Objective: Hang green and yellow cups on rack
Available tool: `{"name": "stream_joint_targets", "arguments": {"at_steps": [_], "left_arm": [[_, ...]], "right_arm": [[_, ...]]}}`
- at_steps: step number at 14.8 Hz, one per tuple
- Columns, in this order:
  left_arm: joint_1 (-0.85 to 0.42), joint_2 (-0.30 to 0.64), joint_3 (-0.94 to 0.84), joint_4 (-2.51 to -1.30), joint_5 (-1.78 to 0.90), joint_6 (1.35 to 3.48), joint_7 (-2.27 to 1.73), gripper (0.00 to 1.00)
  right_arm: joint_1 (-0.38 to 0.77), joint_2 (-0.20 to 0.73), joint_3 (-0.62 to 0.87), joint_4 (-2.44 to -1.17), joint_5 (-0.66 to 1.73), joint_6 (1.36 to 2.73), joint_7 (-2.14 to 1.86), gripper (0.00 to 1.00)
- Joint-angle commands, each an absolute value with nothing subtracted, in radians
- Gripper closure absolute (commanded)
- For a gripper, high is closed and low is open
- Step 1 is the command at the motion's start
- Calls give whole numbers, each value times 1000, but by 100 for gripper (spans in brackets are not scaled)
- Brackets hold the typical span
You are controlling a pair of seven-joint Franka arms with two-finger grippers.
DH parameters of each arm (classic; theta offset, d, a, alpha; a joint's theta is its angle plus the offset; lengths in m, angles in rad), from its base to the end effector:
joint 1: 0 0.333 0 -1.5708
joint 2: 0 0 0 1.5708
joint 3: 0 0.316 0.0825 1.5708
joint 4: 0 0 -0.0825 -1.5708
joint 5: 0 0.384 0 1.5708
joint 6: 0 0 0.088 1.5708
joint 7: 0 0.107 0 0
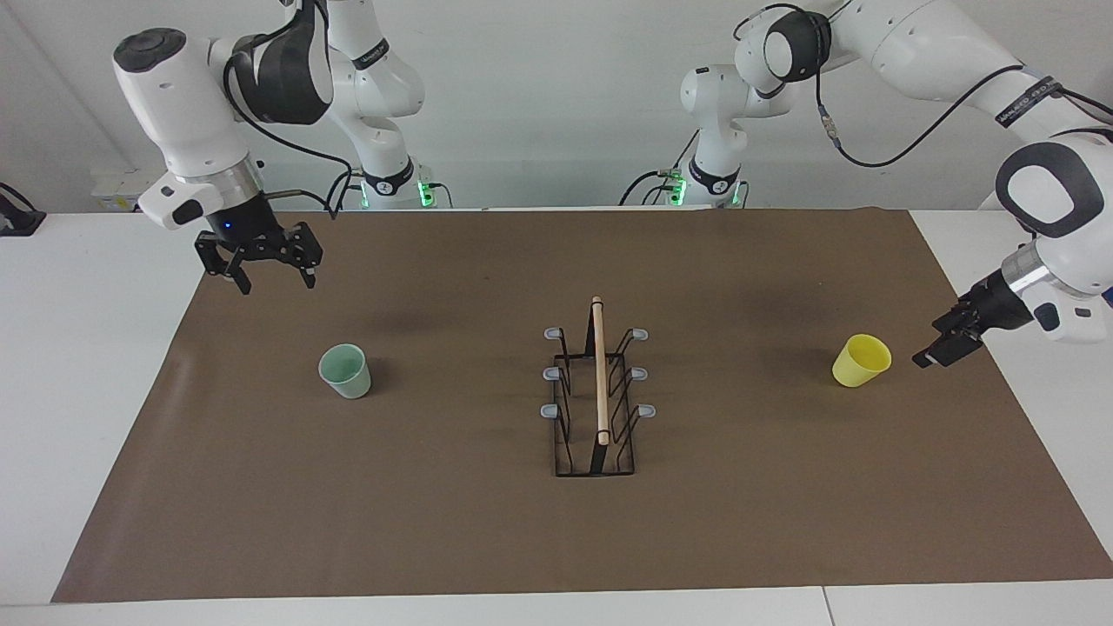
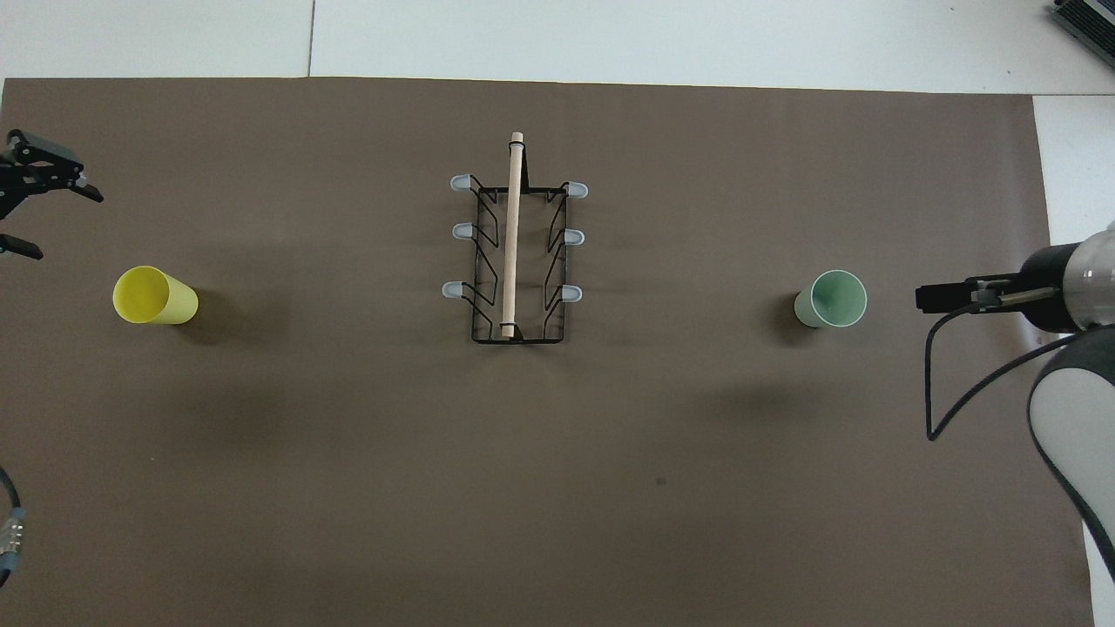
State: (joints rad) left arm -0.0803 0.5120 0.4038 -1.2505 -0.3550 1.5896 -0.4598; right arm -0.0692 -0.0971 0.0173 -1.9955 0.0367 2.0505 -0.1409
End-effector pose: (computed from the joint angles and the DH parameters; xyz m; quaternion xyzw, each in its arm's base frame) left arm 0.6759 0.1237 0.4759 0.9199 0.3782 -0.0731 0.0737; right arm 0.5442 -0.0260 0.5177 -0.9963 -0.0372 -0.0772 0.0087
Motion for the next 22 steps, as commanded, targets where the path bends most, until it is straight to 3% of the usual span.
{"name": "stream_joint_targets", "arguments": {"at_steps": [1, 5, 13, 18, 22], "left_arm": [[-49, 592, 413, -1166, -422, 1580, -569, 0], [-12, 614, 420, -1183, -500, 1591, -713, 0], [29, 552, 451, -1396, -632, 1674, -741, 0], [17, 548, 459, -1436, -627, 1713, -718, 0], [21, 473, 460, -1609, -701, 1781, -724, 0]], "right_arm": [[-69, -60, 20, -2002, 29, 2106, -152, 0], [-66, 15, 21, -2002, 31, 2184, -149, 0], [-44, 124, 26, -2002, 32, 2289, -130, 0], [-43, 195, 28, -1994, 34, 2446, -129, 0], [17, 204, 31, -1996, 22, 2444, -130, 0]]}}
